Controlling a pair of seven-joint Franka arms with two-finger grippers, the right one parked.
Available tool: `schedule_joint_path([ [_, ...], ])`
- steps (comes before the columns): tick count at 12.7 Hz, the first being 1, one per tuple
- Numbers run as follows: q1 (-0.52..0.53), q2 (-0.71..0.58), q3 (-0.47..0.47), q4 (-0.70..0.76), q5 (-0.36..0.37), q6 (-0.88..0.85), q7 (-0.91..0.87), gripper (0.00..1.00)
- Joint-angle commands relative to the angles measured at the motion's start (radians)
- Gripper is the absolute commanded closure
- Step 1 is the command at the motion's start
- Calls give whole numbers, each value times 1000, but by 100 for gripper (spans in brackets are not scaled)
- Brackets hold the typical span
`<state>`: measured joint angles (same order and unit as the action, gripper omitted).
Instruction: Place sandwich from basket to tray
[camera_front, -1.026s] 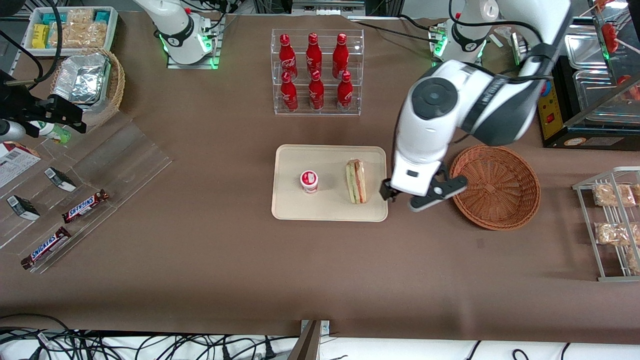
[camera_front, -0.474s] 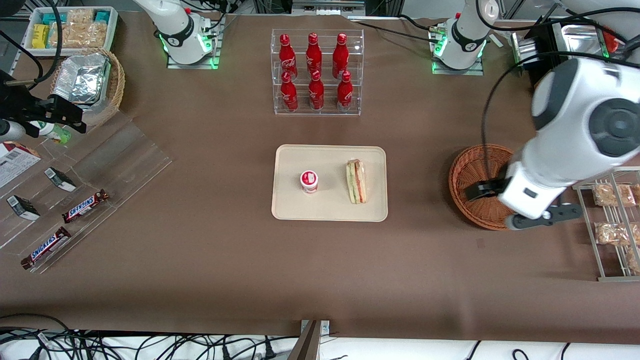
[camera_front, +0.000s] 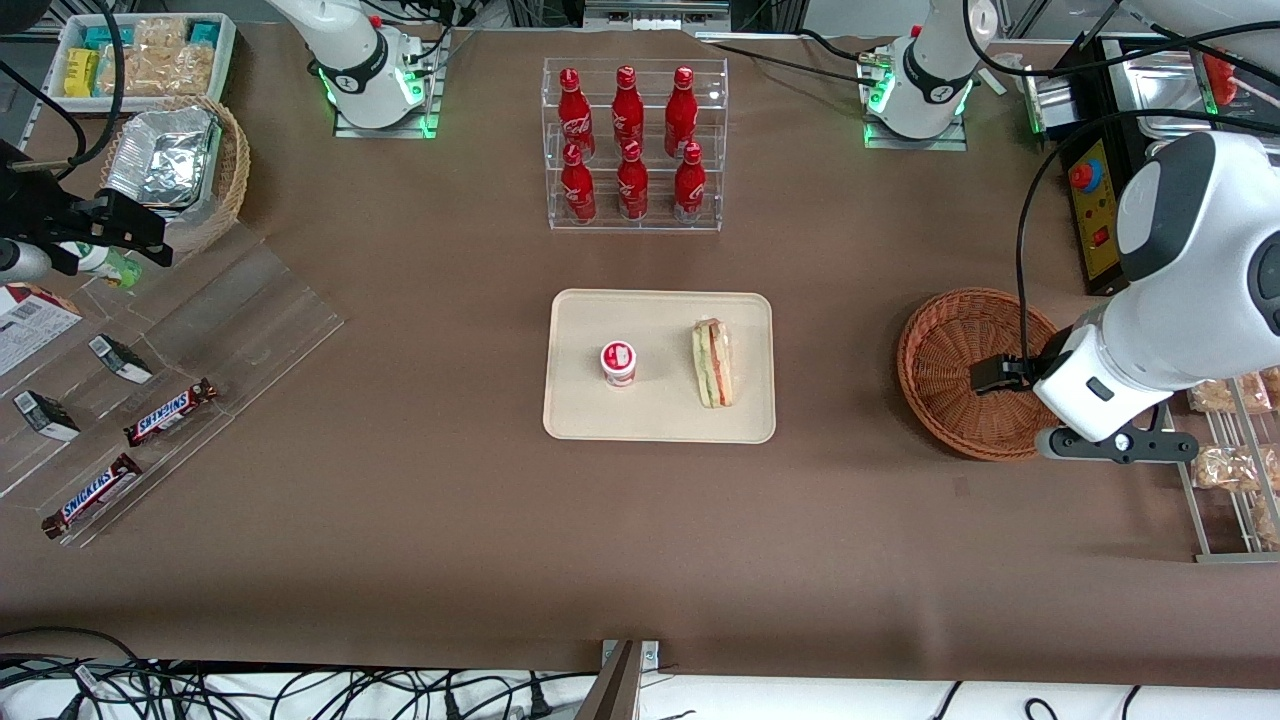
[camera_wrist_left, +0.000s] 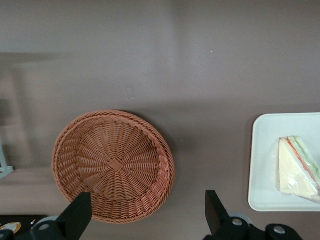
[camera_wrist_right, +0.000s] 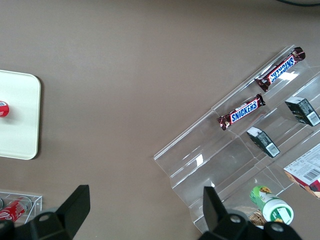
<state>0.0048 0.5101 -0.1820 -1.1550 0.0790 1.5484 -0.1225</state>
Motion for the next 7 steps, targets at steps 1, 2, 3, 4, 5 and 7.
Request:
schedule_joint_path([
  [1, -11, 14, 84, 15, -122, -13, 121, 0],
  [2, -14, 16, 90, 14, -125, -11, 138, 0],
  [3, -11, 16, 90, 14, -125, -11, 139, 0],
  [4, -3, 16, 90, 14, -130, -13, 139, 0],
  [5, -2, 18, 90, 14, -128, -11, 141, 0],
  [7, -2, 21, 90, 12, -125, -10, 141, 0],
])
